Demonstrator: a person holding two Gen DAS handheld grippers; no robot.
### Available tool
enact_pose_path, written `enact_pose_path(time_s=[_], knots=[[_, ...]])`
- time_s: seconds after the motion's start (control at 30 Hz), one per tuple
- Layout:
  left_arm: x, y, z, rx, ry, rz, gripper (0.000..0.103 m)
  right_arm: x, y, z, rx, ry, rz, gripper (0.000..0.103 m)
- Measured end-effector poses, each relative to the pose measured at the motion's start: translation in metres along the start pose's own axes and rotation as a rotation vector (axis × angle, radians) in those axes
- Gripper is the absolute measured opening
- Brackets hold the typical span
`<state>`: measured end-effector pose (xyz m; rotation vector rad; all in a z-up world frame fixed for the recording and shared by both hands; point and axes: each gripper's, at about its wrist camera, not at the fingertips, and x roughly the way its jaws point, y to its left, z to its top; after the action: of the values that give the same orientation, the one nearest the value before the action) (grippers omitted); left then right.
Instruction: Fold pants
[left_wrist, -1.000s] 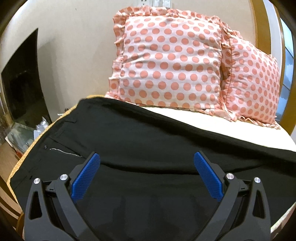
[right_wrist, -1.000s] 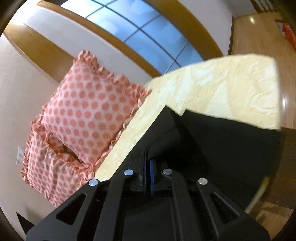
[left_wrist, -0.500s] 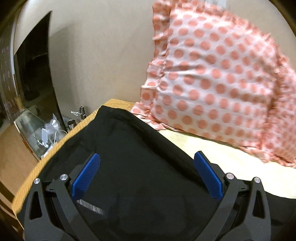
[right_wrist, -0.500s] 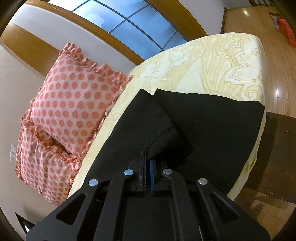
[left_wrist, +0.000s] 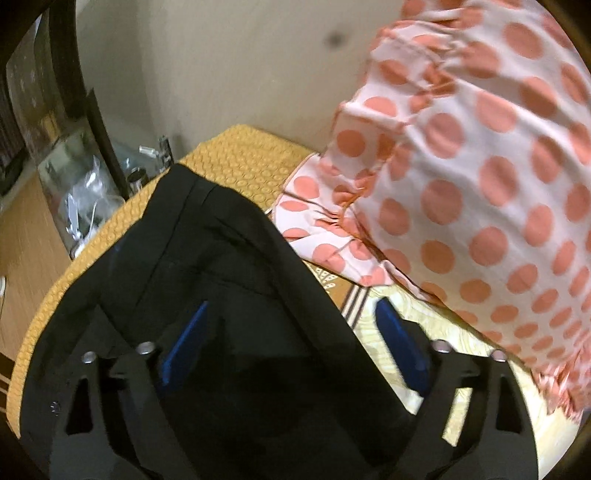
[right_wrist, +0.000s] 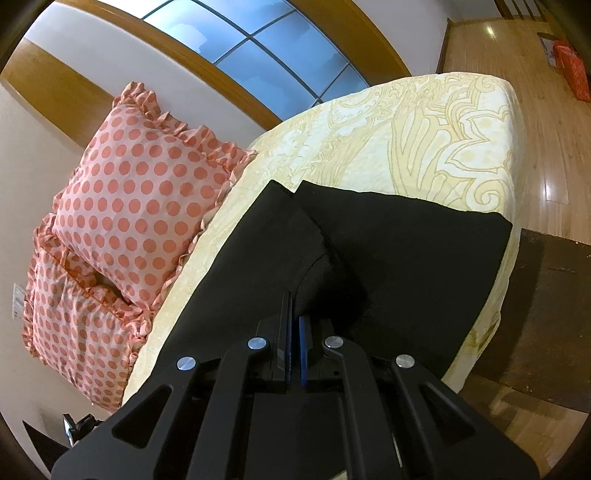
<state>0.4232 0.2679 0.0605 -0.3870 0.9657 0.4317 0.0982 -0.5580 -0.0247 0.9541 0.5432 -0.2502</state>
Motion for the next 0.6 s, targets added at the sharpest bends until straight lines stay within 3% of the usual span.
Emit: enact_pose_path(time_s=[0.03, 0.07, 0.13, 0.2, 0.3, 0.4, 0.5, 0.6], knots=[[0.002, 0.002, -0.001, -0.005, 0.009, -0.003, 0.060, 0.000, 0.000, 0.000, -0.003, 0.000, -0.002, 0.003], [0.005, 0.006, -0.002, -0.018, 0.026, -0.024, 0.048, 0.001, 0.001, 0.000, -0.007, 0.000, -0.004, 0.003], [0.005, 0.017, -0.007, -0.071, 0.051, -0.115, 0.012, 0.001, 0.002, 0.000, -0.017, -0.002, -0.002, 0.003], [-0.005, 0.024, -0.013, -0.088, 0.029, -0.124, 0.008, 0.000, 0.004, 0.001, -0.028, -0.006, 0.000, 0.003], [-0.043, 0.027, -0.031, -0.006, -0.059, -0.099, 0.006, -0.003, 0.008, 0.006, -0.048, -0.023, 0.009, 0.003], [-0.087, 0.040, -0.052, 0.042, -0.128, -0.126, 0.006, -0.008, 0.013, 0.013, -0.075, -0.049, 0.019, 0.003], [-0.142, 0.068, -0.086, 0.055, -0.196, -0.174, 0.006, -0.011, 0.017, 0.023, -0.096, -0.070, 0.029, 0.003], [-0.187, 0.102, -0.129, 0.061, -0.260, -0.173, 0.006, -0.013, 0.019, 0.034, -0.107, -0.088, 0.030, 0.003]])
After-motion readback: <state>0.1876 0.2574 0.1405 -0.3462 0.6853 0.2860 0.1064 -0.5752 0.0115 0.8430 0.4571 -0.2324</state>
